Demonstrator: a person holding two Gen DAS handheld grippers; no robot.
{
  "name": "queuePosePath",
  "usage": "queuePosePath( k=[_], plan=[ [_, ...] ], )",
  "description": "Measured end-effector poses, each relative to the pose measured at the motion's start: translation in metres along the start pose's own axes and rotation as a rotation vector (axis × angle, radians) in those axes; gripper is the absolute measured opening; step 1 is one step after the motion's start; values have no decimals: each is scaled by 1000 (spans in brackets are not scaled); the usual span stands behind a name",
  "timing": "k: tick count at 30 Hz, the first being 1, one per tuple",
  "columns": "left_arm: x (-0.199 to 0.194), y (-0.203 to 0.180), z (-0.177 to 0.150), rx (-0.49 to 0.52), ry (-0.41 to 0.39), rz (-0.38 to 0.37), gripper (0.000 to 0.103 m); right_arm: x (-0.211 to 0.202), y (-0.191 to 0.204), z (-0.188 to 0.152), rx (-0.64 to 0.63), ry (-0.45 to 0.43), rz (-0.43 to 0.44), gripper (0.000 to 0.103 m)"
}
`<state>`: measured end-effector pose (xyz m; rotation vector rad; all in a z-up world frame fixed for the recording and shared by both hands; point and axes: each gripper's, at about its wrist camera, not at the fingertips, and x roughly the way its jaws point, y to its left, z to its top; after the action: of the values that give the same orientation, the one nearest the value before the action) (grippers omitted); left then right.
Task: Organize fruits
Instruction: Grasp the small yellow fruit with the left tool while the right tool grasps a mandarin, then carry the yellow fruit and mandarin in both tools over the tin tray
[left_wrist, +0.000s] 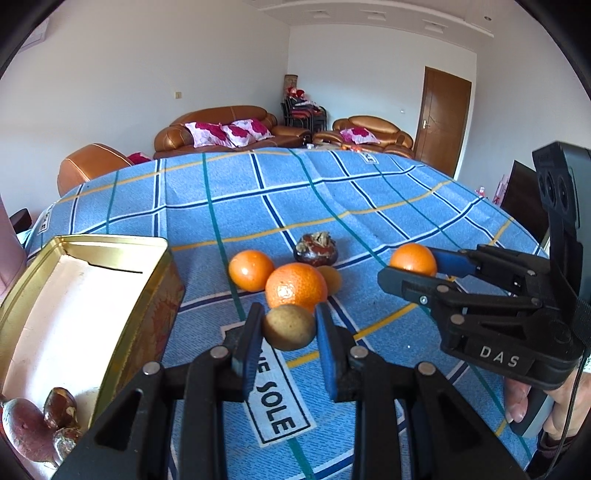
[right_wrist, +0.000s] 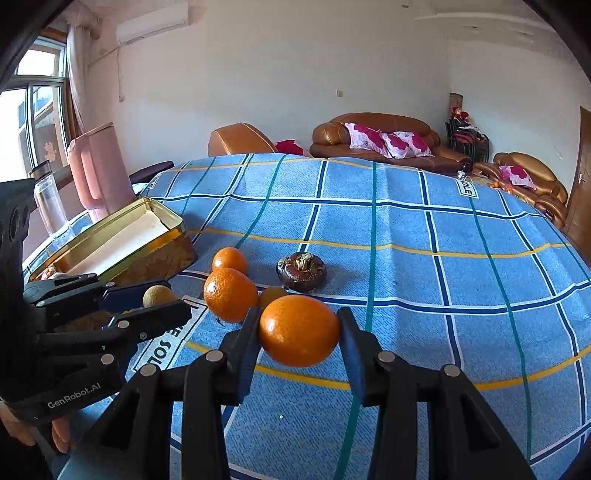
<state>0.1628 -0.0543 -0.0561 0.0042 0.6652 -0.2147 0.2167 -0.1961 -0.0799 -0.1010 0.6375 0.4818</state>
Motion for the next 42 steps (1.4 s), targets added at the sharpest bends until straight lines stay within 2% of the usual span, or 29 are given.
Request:
queuePosePath(
  k=[42],
  plan=[
    [-42,0,-6,-5,-219,76,29,-34,9,-5,-58,-186,31,43]
  ],
)
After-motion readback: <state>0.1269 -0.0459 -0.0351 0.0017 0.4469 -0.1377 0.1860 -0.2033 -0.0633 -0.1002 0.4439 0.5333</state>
